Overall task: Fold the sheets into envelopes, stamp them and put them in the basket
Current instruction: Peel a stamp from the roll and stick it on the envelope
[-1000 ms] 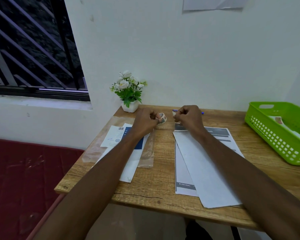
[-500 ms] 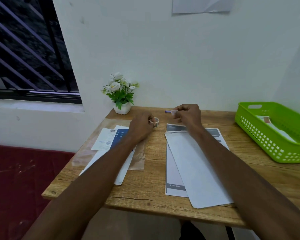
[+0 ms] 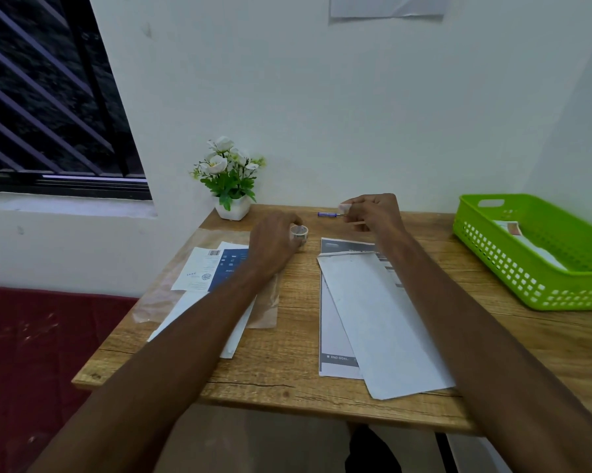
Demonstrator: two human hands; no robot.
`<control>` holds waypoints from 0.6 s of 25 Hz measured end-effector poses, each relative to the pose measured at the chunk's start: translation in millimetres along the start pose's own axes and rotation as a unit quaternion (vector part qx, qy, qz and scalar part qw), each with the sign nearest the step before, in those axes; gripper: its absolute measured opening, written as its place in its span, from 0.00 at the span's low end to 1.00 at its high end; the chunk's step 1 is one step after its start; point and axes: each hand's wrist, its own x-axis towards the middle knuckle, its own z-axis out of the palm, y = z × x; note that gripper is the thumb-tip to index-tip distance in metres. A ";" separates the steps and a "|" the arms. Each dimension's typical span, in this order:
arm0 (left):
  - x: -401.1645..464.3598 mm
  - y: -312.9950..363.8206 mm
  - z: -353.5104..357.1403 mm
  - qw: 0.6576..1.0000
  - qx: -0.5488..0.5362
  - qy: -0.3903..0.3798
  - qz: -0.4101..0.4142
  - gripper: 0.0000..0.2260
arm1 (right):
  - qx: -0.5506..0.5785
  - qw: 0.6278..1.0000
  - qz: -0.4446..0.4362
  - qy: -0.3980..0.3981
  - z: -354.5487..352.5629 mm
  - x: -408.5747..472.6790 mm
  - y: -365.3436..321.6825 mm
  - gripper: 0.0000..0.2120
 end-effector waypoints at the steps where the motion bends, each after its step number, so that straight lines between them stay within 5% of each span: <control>1: -0.6 3.7 -0.3 1.000 0.018 0.004 0.010 0.13 | 0.000 1.000 -0.001 -0.004 -2.6 -0.2 -2.6 0.06; 9: -22.4 43.2 7.0 0.990 -0.003 -0.077 0.119 0.14 | 0.037 0.996 -0.026 -0.072 -16.2 -12.6 -35.3 0.11; 15: -30.9 58.7 7.0 0.961 -0.018 -0.220 0.168 0.26 | -0.157 0.980 -0.079 -0.092 -44.7 -26.6 -14.6 0.05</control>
